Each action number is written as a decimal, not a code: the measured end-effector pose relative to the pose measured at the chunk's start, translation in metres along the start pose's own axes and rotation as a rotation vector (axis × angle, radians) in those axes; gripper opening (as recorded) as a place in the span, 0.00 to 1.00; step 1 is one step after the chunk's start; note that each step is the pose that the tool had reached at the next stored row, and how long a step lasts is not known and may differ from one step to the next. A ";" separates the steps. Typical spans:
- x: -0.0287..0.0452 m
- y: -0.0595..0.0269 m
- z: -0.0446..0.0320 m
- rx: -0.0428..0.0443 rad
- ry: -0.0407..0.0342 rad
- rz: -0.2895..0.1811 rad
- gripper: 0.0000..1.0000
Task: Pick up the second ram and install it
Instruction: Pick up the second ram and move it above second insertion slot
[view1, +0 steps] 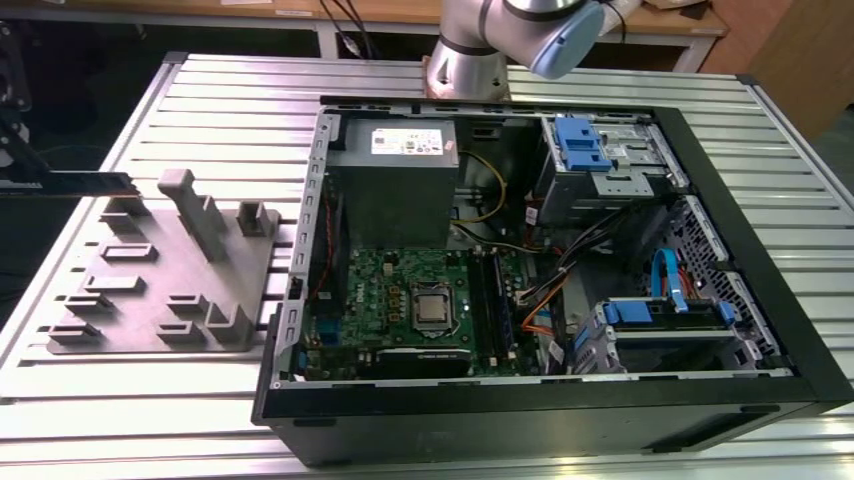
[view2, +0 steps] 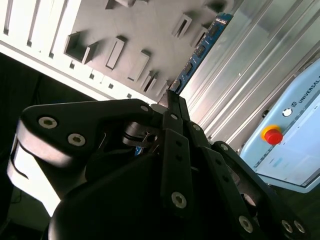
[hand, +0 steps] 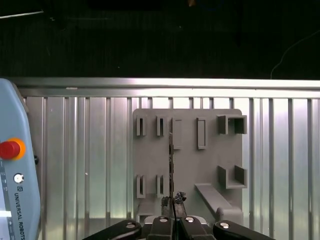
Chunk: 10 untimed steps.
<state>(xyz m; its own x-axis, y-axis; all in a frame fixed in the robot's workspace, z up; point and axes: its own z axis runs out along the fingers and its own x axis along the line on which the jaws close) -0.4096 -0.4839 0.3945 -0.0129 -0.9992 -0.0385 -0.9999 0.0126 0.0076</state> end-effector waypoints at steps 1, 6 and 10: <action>0.0000 -0.0023 0.0000 -0.0001 0.0001 0.000 0.08; -0.0002 -0.0187 0.0000 0.0000 0.0000 0.002 0.08; -0.0004 -0.0332 0.0000 0.0001 0.0000 0.003 0.08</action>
<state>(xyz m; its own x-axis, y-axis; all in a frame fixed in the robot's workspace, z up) -0.3764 -0.4839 0.3943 -0.0158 -0.9991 -0.0385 -0.9999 0.0155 0.0077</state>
